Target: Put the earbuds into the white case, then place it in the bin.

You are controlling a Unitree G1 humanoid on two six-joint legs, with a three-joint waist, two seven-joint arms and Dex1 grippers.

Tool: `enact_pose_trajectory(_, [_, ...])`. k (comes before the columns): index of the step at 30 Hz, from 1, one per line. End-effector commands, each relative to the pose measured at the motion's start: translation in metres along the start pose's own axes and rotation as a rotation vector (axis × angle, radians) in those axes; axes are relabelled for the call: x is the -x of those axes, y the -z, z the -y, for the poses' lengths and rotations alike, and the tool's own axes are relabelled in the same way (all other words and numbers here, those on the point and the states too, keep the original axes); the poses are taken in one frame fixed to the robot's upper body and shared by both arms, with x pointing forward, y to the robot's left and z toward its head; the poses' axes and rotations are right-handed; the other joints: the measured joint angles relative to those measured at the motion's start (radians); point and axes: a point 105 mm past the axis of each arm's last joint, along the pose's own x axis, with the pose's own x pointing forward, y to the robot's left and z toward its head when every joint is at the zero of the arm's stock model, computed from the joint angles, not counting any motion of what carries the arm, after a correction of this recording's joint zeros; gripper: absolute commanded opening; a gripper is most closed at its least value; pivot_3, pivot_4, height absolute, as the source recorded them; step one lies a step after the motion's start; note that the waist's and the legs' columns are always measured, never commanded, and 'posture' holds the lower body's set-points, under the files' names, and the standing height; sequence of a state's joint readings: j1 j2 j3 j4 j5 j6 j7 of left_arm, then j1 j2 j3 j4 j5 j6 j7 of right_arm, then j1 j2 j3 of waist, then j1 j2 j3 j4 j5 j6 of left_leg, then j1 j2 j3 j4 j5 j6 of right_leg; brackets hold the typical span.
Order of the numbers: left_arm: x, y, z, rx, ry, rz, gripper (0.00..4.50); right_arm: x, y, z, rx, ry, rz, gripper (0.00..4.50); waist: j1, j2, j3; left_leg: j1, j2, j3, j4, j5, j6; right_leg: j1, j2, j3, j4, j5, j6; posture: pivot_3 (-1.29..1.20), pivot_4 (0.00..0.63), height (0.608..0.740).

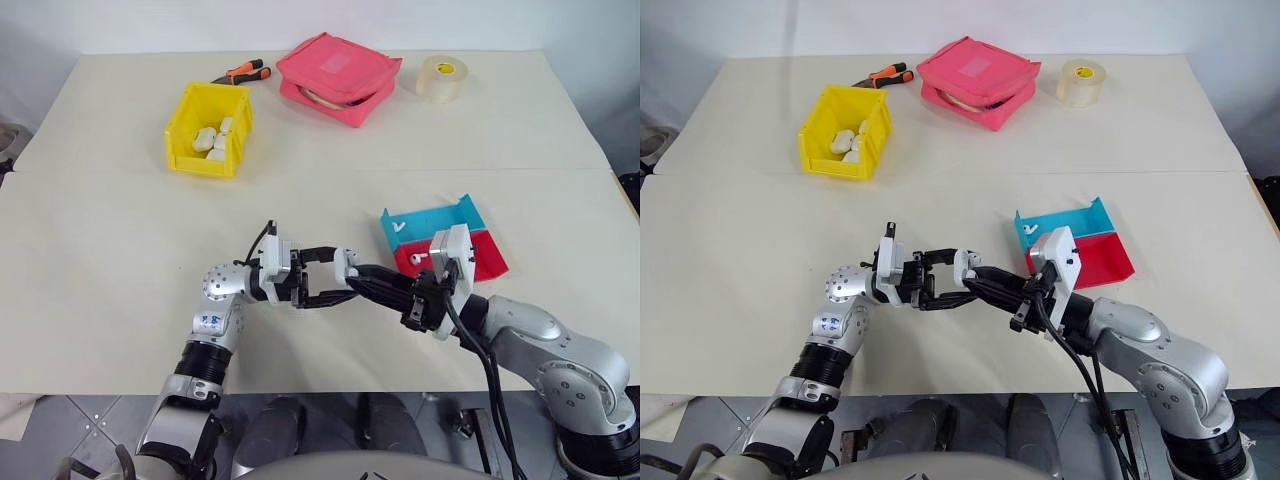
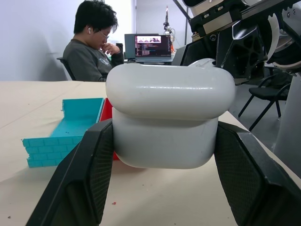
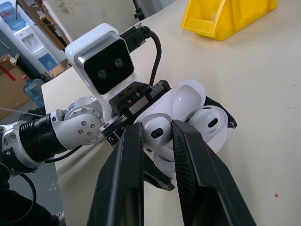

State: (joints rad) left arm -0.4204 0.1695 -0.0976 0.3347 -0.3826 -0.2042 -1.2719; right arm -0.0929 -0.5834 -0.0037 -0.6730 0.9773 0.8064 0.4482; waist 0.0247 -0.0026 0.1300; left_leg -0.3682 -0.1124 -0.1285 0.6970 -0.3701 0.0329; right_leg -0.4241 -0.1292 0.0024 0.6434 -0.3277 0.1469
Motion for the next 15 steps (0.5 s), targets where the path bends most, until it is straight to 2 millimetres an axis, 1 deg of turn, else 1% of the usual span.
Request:
enact_pose_trajectory(1, [-0.002, -0.03, -0.009, -0.112, -0.006, 0.11, 2.8, 0.008, 0.025, 0.027, -0.055, 0.124, -0.127, 1.51, 0.001, -0.001, 0.001, 0.0, 0.0, 0.0, 0.0, 0.0, 0.0, 0.0, 0.0, 0.0, 0.0, 0.0, 0.0, 0.0, 0.15, 0.74])
enact_pose_trajectory(4, [-0.003, -0.03, -0.009, -0.112, -0.003, 0.109, 2.8, 0.006, 0.02, 0.024, -0.021, 0.106, -0.123, 2.47, 0.0, 0.0, 0.005, 0.0, 0.0, 0.0, 0.0, 0.0, 0.0, 0.0, 0.0, -0.001, -0.001, 0.0, 0.0, 0.0, 0.15, 0.74])
enact_pose_trajectory(6, [-0.003, -0.029, -0.009, -0.111, -0.001, 0.105, 2.8, 0.005, 0.014, 0.022, -0.007, 0.093, -0.113, 3.24, 0.0, 0.0, 0.006, 0.0, 0.0, 0.0, 0.0, 0.0, 0.0, 0.0, 0.0, 0.0, 0.0, 0.0, 0.0, 0.0, 0.15, 0.74])
enact_pose_trajectory(7, [-0.003, -0.029, -0.009, -0.111, -0.001, 0.104, 2.8, 0.004, 0.012, 0.021, 0.004, 0.085, -0.113, 3.49, 0.0, 0.0, 0.006, 0.0, 0.0, 0.0, 0.0, 0.0, 0.0, 0.0, 0.0, -0.001, 0.0, 0.0, 0.0, 0.0, 0.15, 0.74])
enact_pose_trajectory(8, [-0.003, -0.028, -0.008, -0.11, 0.0, 0.103, 2.8, 0.003, 0.008, 0.019, 0.017, 0.077, -0.11, 3.87, 0.0, 0.0, 0.006, 0.0, 0.0, 0.0, 0.0, 0.0, 0.0, 0.0, 0.0, -0.001, 0.0, 0.0, 0.0, 0.0, 0.15, 0.74])
enact_pose_trajectory(10, [-0.003, -0.028, -0.009, -0.109, 0.001, 0.103, 2.8, 0.003, 0.003, 0.016, 0.035, 0.064, -0.105, 4.48, 0.001, 0.0, 0.006, 0.0, 0.0, 0.0, 0.0, 0.0, 0.0, 0.0, 0.0, -0.001, 0.0, 0.0, 0.0, 0.0, 0.15, 0.74])
enact_pose_trajectory(15, [-0.002, -0.027, -0.011, -0.106, -0.009, 0.097, 2.8, 0.005, -0.004, 0.011, 0.071, 0.036, -0.118, 4.48, 0.001, -0.001, 0.008, 0.0, 0.0, 0.0, 0.0, 0.0, 0.0, 0.0, 0.0, -0.001, 0.0, 0.0, 0.0, 0.0, 0.15, 0.74])
